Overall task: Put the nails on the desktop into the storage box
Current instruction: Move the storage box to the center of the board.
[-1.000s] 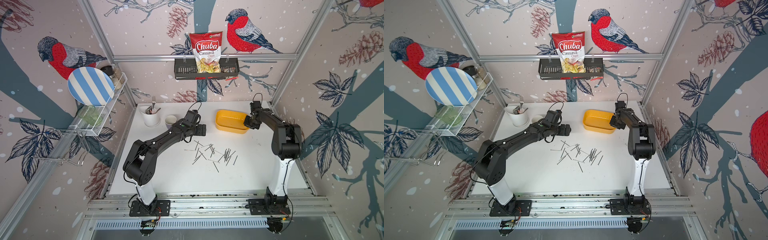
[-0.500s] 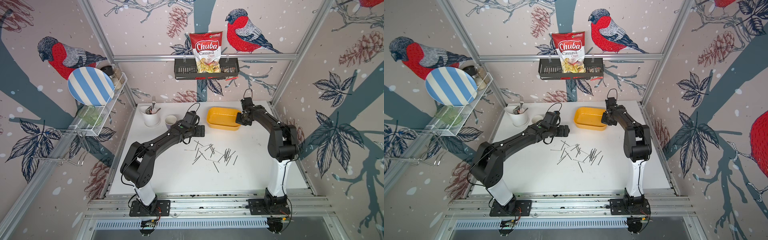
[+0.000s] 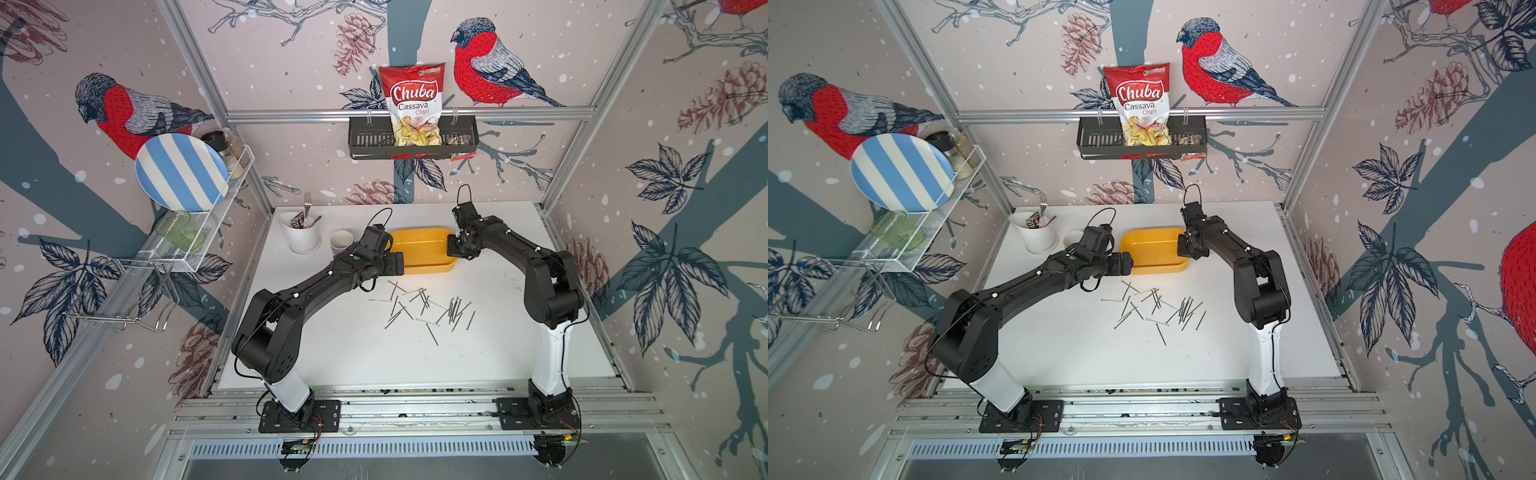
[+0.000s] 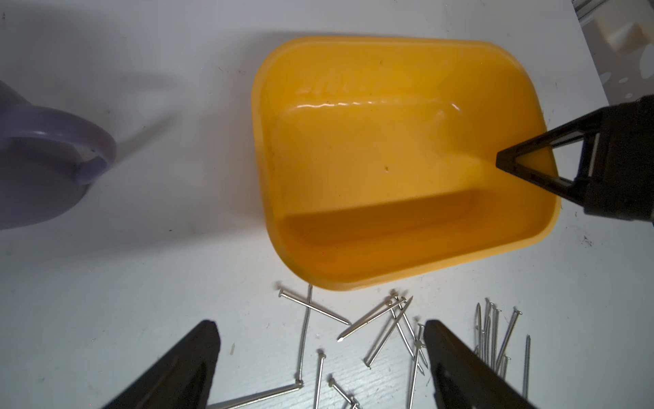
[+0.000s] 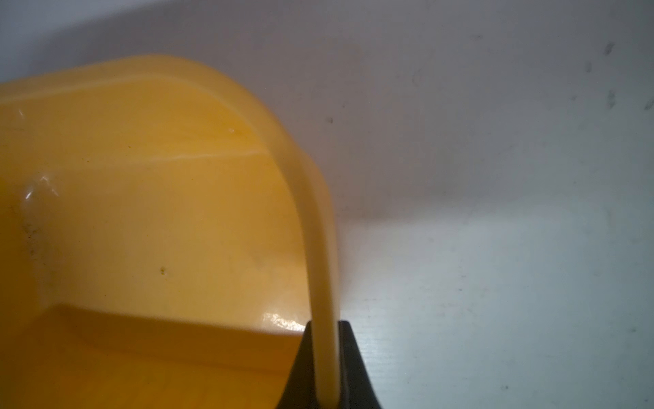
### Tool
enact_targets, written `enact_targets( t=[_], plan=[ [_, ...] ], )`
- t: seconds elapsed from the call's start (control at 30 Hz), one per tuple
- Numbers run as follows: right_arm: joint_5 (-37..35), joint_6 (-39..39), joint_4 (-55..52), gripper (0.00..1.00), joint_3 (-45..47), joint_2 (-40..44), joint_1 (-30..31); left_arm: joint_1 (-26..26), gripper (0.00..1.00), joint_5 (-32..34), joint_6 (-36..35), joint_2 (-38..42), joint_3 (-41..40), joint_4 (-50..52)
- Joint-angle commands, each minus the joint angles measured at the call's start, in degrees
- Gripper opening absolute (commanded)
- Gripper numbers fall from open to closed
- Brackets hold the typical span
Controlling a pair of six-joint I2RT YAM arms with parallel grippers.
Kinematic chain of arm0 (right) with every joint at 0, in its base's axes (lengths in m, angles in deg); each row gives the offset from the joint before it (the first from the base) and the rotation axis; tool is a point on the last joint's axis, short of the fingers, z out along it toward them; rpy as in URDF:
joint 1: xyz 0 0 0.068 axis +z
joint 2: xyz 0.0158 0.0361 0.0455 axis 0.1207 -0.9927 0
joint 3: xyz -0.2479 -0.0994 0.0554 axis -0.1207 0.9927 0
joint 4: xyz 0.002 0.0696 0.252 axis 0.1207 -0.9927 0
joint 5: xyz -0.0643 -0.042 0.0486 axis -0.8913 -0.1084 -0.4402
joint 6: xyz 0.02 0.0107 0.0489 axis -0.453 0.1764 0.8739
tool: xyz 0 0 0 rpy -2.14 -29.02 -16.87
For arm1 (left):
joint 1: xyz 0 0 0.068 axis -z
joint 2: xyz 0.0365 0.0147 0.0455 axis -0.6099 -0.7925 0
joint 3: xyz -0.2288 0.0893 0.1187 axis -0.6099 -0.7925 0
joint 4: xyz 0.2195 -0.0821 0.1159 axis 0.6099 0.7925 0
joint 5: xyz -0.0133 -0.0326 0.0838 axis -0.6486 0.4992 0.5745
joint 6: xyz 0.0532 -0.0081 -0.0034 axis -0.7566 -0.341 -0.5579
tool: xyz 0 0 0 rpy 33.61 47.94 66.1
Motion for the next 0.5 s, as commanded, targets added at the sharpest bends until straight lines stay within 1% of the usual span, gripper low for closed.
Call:
enact_targets(
  t=[0.0,0.17,0.47],
  plan=[
    [1.5,-1.3,2.0,0.00,2.6,1.9,0.2,-0.4,0.92,0.5,0.5,0.8,-0.5,-1.3],
    [2.1,-2.3,4.0,0.00,7.1,4.1,0.4,-0.5,0.92,0.6,0.5,1.1,-1.0,-1.4],
    [1.0,-2.3,5.3,0.00,11.1,5.0,0.2,-0.5,0.92,0.2,0.5,1.0,-1.5,-1.6]
  ],
)
